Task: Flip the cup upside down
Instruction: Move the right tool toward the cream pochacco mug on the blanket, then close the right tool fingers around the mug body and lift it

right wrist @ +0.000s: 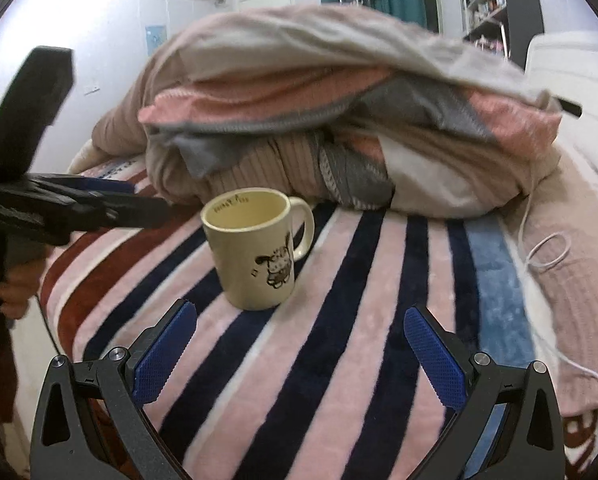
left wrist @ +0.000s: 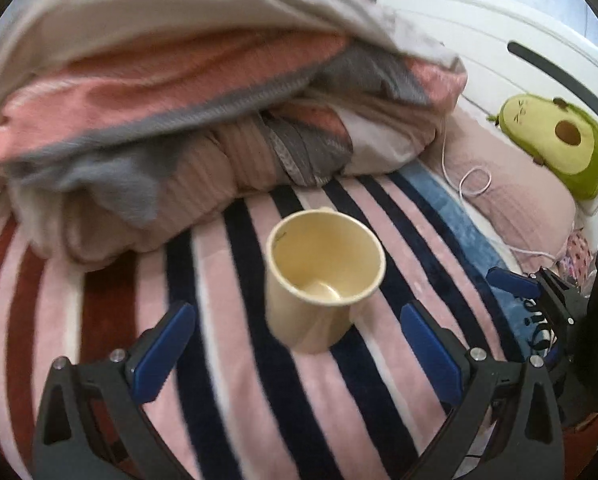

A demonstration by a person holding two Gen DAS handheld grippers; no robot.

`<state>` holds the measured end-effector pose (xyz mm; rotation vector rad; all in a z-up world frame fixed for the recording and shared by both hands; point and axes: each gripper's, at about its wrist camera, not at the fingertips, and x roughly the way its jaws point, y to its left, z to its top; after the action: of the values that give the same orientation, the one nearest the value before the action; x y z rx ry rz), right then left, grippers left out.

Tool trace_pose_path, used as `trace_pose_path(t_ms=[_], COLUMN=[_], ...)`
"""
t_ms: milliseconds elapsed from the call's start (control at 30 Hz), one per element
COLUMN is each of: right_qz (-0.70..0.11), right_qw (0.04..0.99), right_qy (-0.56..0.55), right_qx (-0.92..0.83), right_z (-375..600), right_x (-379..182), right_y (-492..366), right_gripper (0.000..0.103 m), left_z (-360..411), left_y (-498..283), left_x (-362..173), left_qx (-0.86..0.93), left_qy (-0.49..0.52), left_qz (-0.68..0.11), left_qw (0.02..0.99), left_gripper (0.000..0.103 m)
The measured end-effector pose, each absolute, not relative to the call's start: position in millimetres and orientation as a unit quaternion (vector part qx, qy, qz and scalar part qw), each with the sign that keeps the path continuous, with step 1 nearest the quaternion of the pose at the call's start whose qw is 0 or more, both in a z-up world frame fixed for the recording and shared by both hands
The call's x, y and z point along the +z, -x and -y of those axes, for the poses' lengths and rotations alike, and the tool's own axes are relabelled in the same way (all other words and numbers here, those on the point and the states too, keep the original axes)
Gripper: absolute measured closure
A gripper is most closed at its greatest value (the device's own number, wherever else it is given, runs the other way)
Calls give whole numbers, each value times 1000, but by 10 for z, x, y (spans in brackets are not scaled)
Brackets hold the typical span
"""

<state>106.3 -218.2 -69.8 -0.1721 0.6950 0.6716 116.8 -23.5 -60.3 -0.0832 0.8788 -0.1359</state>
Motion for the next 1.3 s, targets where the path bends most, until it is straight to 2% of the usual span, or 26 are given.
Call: trace_pose_path(t_ms=[233, 267, 333, 367, 533, 667, 767, 1067, 1300], right_qz=[-373, -376, -380, -383, -391, -381, -399, -393, -399], right_qw=[842, 834, 825, 820, 795, 791, 767, 774, 788], right_qy=[110, 111, 110, 108, 82, 78, 71, 79, 110], right_qx=[374, 389, 405, 412, 456, 472, 498, 490, 457], right_z=[1948, 1892, 1805, 1768, 1560, 1422, 1292, 1319, 1634], right_x=[-1011, -1056, -1123, -1153, -1236, -1234, -1329, -1249, -1051], right_y=[-1355, -1410, -1498, -1539, -1734, -1884, -2001, -1890, -1368], right_gripper=[0, 0, 0, 0, 0, 12, 17, 19, 20], left_z=[260, 265, 252, 232, 104, 66, 50, 80, 368], left_y=[-1501, -1526, -1587, -1613, -1672, -1698, -1708, -1551, -1085], left_x=[-866, -881, -919, -931, -965, -989, -1023, -969, -963], left_qx=[-111, -117, -139, -151, -166, -177, -188, -203, -242], left_qy=[66, 70, 84, 94, 131, 144, 148, 167, 223], left_qz=[-412, -409, -398, -394, -385, -385, -386, -382, -385], left_qw=[902, 902, 903, 902, 898, 894, 891, 886, 862], left_gripper=[3, 5, 17, 19, 19, 19, 17, 17, 17])
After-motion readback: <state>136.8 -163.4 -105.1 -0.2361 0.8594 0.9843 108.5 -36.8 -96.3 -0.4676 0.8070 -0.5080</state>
